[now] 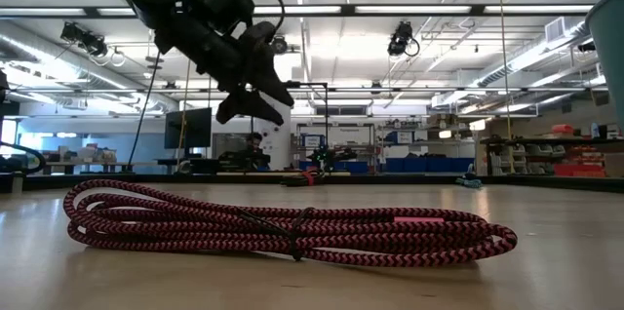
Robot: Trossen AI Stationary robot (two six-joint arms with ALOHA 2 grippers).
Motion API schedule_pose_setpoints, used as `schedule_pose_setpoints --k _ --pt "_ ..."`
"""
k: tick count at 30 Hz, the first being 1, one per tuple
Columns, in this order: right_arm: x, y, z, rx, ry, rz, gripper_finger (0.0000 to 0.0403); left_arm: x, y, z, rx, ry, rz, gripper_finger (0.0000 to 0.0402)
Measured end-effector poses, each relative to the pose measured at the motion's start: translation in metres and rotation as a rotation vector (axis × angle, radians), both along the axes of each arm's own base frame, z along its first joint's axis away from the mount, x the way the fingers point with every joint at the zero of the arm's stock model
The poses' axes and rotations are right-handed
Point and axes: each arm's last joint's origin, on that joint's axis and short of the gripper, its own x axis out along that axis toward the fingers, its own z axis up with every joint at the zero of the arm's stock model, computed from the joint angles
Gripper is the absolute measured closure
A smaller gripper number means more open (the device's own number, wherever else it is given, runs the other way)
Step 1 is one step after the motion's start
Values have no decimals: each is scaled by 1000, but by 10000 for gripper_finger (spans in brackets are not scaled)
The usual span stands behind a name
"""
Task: Pick and place USB-C Cables
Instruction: Put the blue charger cable into the green bin
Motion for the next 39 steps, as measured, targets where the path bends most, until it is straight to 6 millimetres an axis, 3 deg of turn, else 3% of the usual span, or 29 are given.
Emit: schedule_pose_setpoints --k 8,15,22,27,30,33,36,39 --pt "-14 52 -58 -176 186 164 375 1 1 1 26 -7 30 224" --pt "-15 80 -98 -308 314 346 353 1 1 1 25 -8 30 229" --pt "-11 88 -100 -298 278 409 272 1 2 2 27 -13 31 230" --pt "-11 63 -67 -289 351 168 240 3 2 5 4 -53 54 230" --pt "-11 42 -31 -307 216 9 242 5 3 9 -3 -109 69 230" --pt "-15 12 -5 -407 94 -261 249 8 4 15 16 -170 74 230" --pt "-22 -25 -3 -508 115 -559 256 9 6 18 42 -203 96 230" --pt "-22 -56 -17 -533 191 -721 259 9 6 18 45 -197 122 230"
